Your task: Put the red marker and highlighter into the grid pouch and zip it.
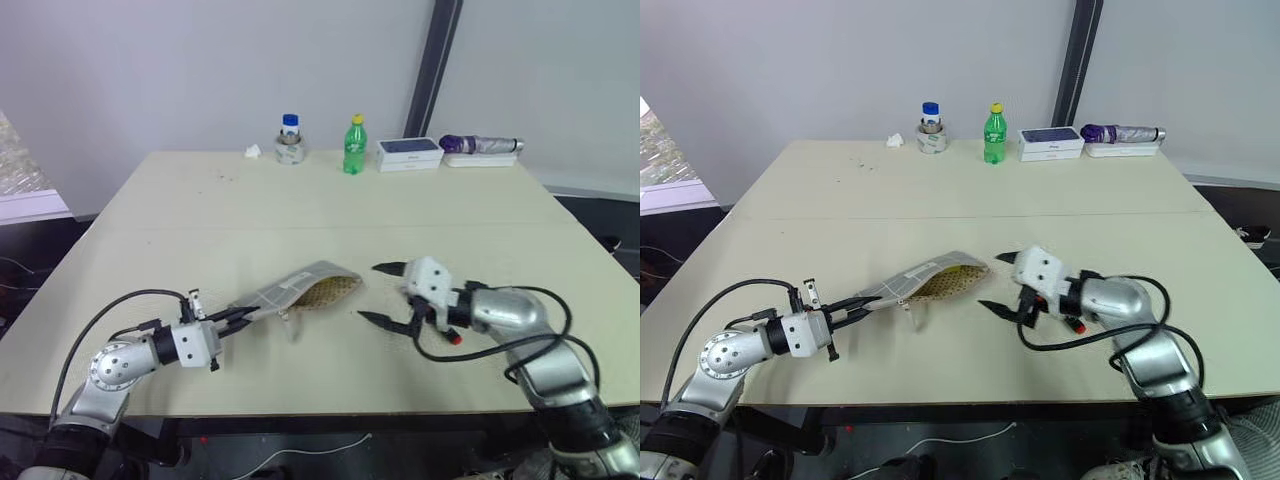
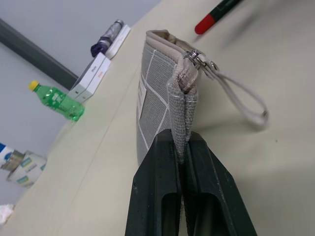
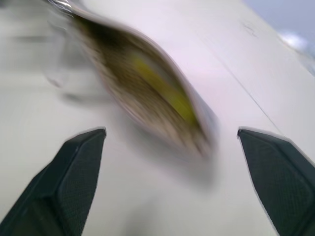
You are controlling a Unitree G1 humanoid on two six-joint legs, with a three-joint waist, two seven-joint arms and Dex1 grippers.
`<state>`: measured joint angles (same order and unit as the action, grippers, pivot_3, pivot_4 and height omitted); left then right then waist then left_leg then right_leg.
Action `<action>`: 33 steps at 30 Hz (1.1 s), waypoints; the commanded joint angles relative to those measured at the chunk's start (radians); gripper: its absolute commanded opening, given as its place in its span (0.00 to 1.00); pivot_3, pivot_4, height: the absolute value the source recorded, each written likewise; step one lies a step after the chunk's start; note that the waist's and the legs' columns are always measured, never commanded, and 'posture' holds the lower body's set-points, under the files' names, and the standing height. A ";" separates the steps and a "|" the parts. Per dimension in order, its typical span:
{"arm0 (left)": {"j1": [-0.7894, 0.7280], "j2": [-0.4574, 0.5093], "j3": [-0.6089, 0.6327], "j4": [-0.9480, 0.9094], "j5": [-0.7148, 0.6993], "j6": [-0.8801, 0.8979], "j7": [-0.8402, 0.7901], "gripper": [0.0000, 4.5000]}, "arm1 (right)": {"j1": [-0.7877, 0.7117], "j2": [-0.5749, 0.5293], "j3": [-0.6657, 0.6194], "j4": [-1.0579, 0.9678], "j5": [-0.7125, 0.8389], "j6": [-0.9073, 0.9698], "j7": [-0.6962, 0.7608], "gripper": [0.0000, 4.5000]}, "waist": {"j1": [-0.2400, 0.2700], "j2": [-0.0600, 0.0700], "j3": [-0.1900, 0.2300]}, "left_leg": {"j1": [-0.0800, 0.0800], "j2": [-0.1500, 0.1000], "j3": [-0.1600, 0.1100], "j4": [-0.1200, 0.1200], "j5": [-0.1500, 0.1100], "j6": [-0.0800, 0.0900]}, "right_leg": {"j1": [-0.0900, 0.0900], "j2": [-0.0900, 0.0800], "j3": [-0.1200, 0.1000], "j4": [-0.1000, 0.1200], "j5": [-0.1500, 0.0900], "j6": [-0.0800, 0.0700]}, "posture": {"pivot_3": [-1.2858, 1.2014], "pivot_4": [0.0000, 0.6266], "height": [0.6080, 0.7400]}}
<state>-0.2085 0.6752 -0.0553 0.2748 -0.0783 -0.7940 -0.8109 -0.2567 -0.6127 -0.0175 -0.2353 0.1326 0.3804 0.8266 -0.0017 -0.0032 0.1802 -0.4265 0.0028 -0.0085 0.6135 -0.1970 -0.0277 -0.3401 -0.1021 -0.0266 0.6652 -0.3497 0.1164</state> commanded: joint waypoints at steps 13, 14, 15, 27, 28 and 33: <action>-0.087 -0.045 -0.040 0.085 0.050 -0.075 0.022 0.00 | 0.210 0.073 -0.184 -0.167 0.103 0.456 -0.285 0.80 | 0.011 0.000 0.000 | 0.000 0.000 0.001 0.000 0.000 0.000 | 0.000 0.000 0.000 0.000 0.000 0.000 | 0.52 0.24 1.00; -0.091 -0.044 -0.043 0.092 0.049 -0.080 0.022 0.00 | 0.212 0.071 -0.184 -0.168 0.108 0.468 -0.288 0.71 | 0.011 0.000 0.000 | 0.000 0.000 0.000 0.000 0.000 0.000 | 0.000 0.000 0.000 0.000 0.000 0.000 | 0.52 0.24 1.00; -0.095 -0.043 -0.049 0.099 0.052 -0.087 0.020 0.00 | 0.213 0.084 -0.199 -0.180 0.142 0.513 -0.287 0.58 | 0.011 0.000 0.000 | 0.001 0.000 0.000 0.000 0.000 0.000 | 0.000 0.000 0.000 0.000 0.000 0.000 | 0.52 0.24 1.00; -0.090 -0.058 -0.066 0.093 0.070 -0.096 0.045 0.00 | 0.217 -0.039 -0.057 -0.324 0.197 0.217 -0.052 0.09 | 0.009 0.000 0.000 | 0.000 0.000 0.000 0.000 0.000 0.000 | 0.000 0.001 0.000 0.000 0.000 0.000 | 0.52 0.24 1.00; -0.091 -0.061 -0.067 0.091 0.074 -0.096 0.049 0.00 | 0.209 -0.047 -0.045 -0.315 0.188 0.197 -0.048 0.09 | 0.010 0.000 0.000 | 0.000 0.000 0.000 0.000 0.000 0.000 | 0.000 0.001 0.000 0.000 0.000 0.000 | 0.52 0.24 1.00; -0.093 -0.072 -0.078 0.067 0.086 -0.087 0.065 0.00 | 0.139 -0.061 0.040 -0.241 0.128 0.158 -0.048 0.09 | 0.011 0.000 0.000 | 0.000 0.000 0.000 0.001 0.000 0.000 | 0.000 0.001 0.000 0.000 0.000 0.000 | 0.52 0.24 1.00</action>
<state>-0.2915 0.6025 -0.1370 0.3787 0.0067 -0.8784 -0.7592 -0.0934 -0.6586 0.0063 -0.4826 0.2812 0.5651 0.7759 0.0091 -0.0030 0.1803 -0.4262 0.0027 -0.0085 0.6144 -0.1971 -0.0275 -0.3399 -0.1013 -0.0267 0.6654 -0.3497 0.1165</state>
